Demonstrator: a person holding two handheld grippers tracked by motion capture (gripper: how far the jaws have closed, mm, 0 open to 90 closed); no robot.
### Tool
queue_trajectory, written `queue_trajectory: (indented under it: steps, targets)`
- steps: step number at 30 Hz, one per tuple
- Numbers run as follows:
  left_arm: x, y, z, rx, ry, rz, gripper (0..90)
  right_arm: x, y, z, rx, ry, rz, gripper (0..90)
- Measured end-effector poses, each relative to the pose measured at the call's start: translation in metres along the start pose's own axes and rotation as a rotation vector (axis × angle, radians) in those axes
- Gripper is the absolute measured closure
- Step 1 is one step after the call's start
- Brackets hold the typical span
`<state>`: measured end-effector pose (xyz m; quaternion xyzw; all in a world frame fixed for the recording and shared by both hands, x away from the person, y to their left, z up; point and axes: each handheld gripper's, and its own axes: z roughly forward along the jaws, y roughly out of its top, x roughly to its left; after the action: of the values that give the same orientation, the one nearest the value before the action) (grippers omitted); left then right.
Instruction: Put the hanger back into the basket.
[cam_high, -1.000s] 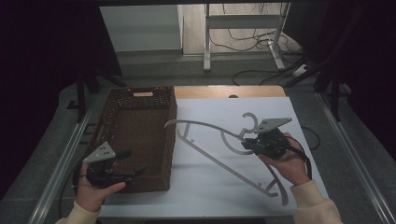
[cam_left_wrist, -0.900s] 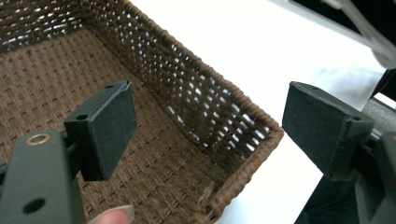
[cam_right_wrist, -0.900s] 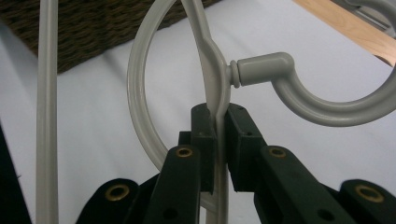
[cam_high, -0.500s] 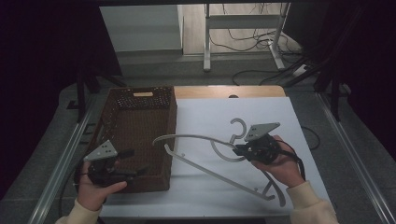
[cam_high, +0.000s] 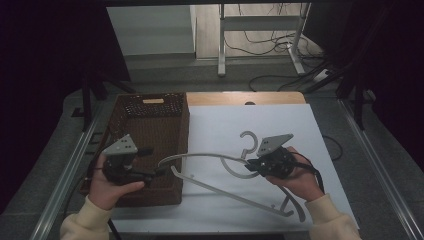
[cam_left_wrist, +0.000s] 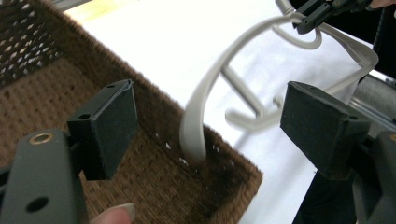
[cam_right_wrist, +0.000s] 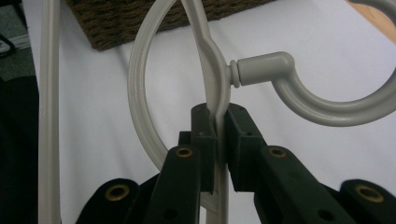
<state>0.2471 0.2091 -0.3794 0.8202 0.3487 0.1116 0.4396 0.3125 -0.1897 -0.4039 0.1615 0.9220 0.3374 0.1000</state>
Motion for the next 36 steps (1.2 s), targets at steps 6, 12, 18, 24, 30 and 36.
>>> queue_trajectory:
  steps: [6, 12, 18, 24, 30, 36]
  targets:
    - [0.0, 0.015, 0.012, 0.051, -0.016, 0.031, 19.1, 0.003, 0.0, 0.003, 0.01, 0.016, -0.017, 82.3]
    - [-0.005, 0.031, 0.032, 0.12, -0.031, 0.078, 21.2, 0.008, 0.003, 0.007, 0.015, 0.041, -0.035, 82.3]
    - [-0.015, 0.045, 0.053, 0.191, -0.088, 0.132, 23.6, 0.012, 0.006, 0.011, 0.023, 0.064, -0.047, 82.3]
    - [-0.022, 0.051, 0.074, 0.292, -0.155, 0.19, 30.0, 0.017, 0.007, 0.016, 0.036, 0.086, -0.067, 82.3]
    - [-0.03, 0.05, 0.087, 0.359, -0.16, 0.225, 42.4, 0.019, 0.01, 0.017, 0.033, 0.095, -0.073, 82.3]
    - [-0.038, 0.049, 0.096, 0.426, -0.152, 0.289, 46.6, 0.023, 0.012, 0.019, 0.034, 0.102, -0.085, 82.3]
